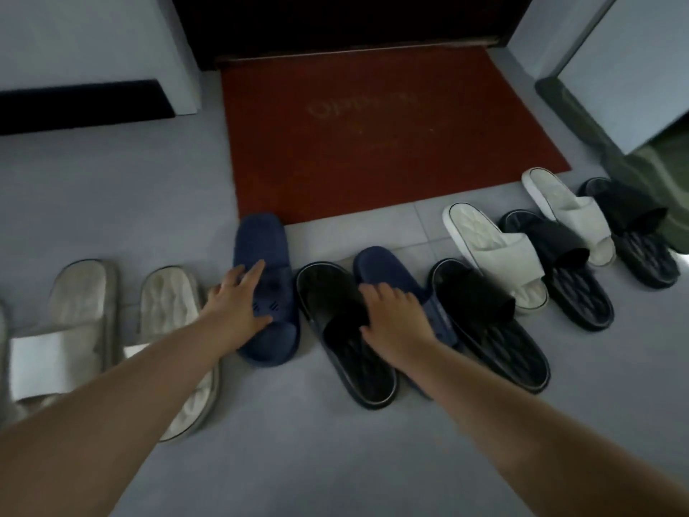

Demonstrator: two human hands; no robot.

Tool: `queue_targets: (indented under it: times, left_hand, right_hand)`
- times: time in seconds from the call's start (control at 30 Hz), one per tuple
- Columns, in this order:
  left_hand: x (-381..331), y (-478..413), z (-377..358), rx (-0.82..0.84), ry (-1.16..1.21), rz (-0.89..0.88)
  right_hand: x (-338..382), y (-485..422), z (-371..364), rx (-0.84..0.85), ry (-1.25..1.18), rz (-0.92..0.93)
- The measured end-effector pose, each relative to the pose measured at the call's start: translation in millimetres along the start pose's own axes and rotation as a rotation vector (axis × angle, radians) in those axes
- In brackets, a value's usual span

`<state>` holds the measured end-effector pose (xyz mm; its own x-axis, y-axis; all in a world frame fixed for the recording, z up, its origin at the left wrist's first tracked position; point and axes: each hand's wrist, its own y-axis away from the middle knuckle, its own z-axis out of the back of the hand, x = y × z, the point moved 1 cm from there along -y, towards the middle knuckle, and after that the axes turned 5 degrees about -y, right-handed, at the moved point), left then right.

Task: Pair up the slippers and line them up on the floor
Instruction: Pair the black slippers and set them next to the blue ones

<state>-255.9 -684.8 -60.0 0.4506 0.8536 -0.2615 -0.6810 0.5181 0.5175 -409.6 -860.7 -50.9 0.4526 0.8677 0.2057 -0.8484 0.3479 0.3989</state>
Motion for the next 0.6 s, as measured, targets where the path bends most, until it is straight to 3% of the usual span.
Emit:
queue_targets:
  times: [0.13,0.3,0.4,0.5,0.6]
  left_hand:
    - [-18,-12,0,0.085,-0.029,0.11]
    - [-31,-7,2,0.174,-0.032,0.114]
    - [-32,-3,2,0.111,-0.045,0.1]
    - [-21,-2,-2,-0.052,-0.132,0.221]
    - [-24,-5,-10,-0.038,0.035,0.232]
  right_hand:
    - [-9,-39,-14,0.127,-0.001,0.047]
    - [-12,-54,-15,0.182,0.029,0.045]
    - [-13,-44,5,0.058,-0.182,0.005]
    - [-31,-23,42,-0.149,-0.42,0.002]
    - [-72,8,74,-0.297,-0.499,-0.053]
